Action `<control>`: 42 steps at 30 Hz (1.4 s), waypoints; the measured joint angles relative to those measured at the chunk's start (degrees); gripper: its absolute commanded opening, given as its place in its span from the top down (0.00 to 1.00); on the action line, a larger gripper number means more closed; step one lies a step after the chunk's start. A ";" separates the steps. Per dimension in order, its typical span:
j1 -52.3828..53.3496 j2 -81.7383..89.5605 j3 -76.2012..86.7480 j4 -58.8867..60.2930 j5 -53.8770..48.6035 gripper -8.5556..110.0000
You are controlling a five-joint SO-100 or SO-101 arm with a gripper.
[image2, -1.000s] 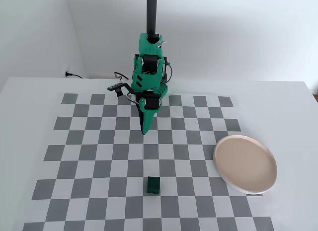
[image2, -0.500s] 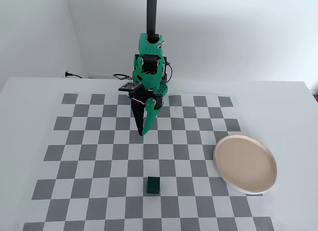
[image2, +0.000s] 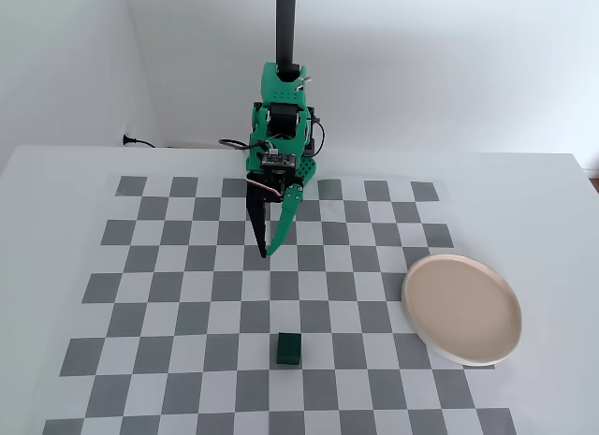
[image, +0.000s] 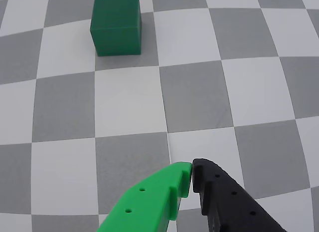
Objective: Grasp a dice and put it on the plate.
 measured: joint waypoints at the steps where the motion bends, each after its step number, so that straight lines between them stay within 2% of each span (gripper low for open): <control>1: 0.00 0.00 0.00 -0.09 -0.79 0.96; 8: -2.20 0.00 0.00 -0.09 -3.25 0.96; 10: -3.25 0.00 0.00 -0.09 -2.99 0.87; 15: -5.54 0.00 0.00 -0.09 -1.58 0.78; 28: -9.05 -0.35 -0.88 0.70 2.37 0.72; 34: -8.00 -8.70 -5.54 -4.13 2.64 0.71; 42: -5.54 -29.27 -17.58 -11.34 5.01 0.70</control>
